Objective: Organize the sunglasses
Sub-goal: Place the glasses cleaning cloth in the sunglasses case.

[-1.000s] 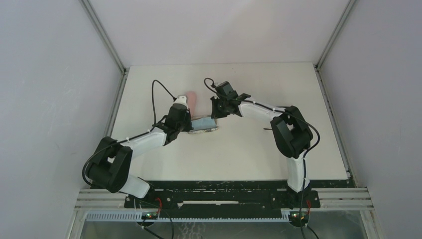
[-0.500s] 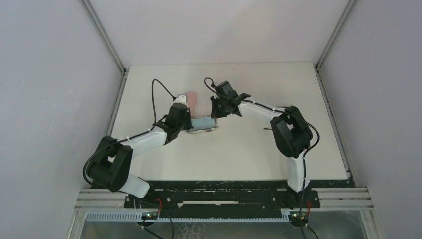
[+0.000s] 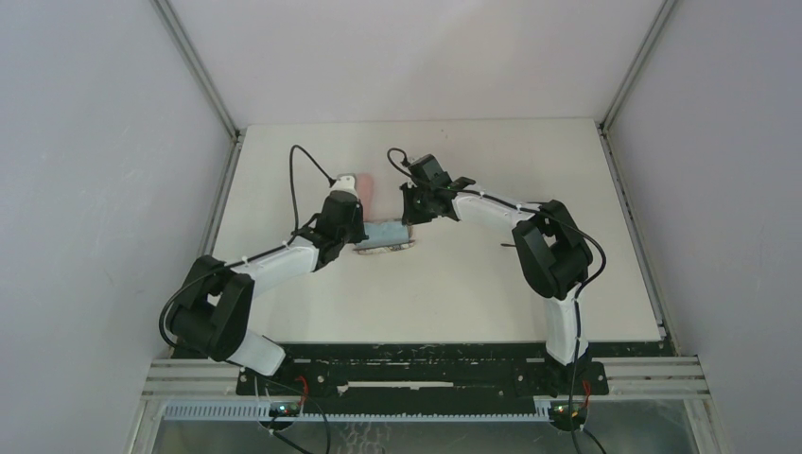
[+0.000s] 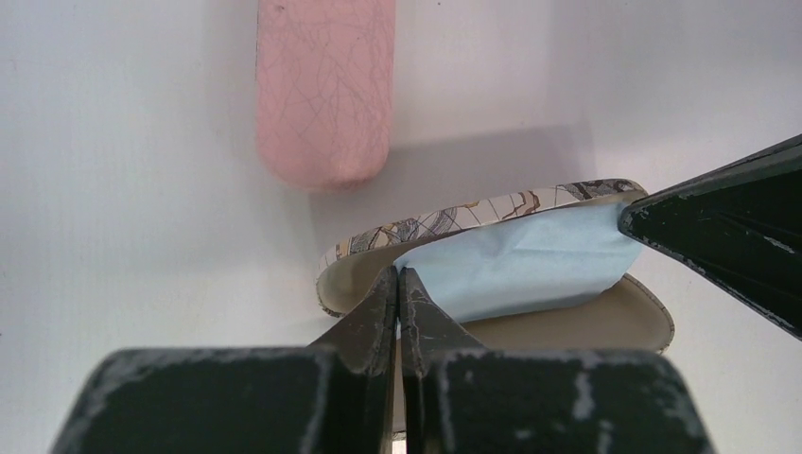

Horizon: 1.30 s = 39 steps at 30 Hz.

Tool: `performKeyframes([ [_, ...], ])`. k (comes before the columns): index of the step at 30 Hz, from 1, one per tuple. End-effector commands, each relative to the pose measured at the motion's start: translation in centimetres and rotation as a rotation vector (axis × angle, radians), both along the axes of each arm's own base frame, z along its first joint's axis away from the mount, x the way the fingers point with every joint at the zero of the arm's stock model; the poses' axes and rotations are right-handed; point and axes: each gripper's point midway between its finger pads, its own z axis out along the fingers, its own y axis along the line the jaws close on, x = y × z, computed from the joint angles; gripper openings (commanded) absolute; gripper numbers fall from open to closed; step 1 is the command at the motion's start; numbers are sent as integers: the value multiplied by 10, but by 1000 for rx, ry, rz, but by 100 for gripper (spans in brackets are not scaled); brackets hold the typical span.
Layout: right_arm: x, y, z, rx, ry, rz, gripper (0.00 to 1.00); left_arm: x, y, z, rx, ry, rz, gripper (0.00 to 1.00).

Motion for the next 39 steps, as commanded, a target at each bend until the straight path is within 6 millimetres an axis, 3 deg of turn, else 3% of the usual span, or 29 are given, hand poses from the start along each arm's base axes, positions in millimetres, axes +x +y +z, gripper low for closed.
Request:
performKeyframes([
  [1, 19, 7, 25, 37, -72, -13, 0, 16, 0, 19, 5, -63, 12, 5],
  [31, 20, -1, 18, -3, -56, -25, 0, 8, 8, -3, 33, -22, 32, 2],
  [39, 19, 1, 14, 2, -46, -15, 3, 8, 9, -7, 41, -14, 37, 8],
])
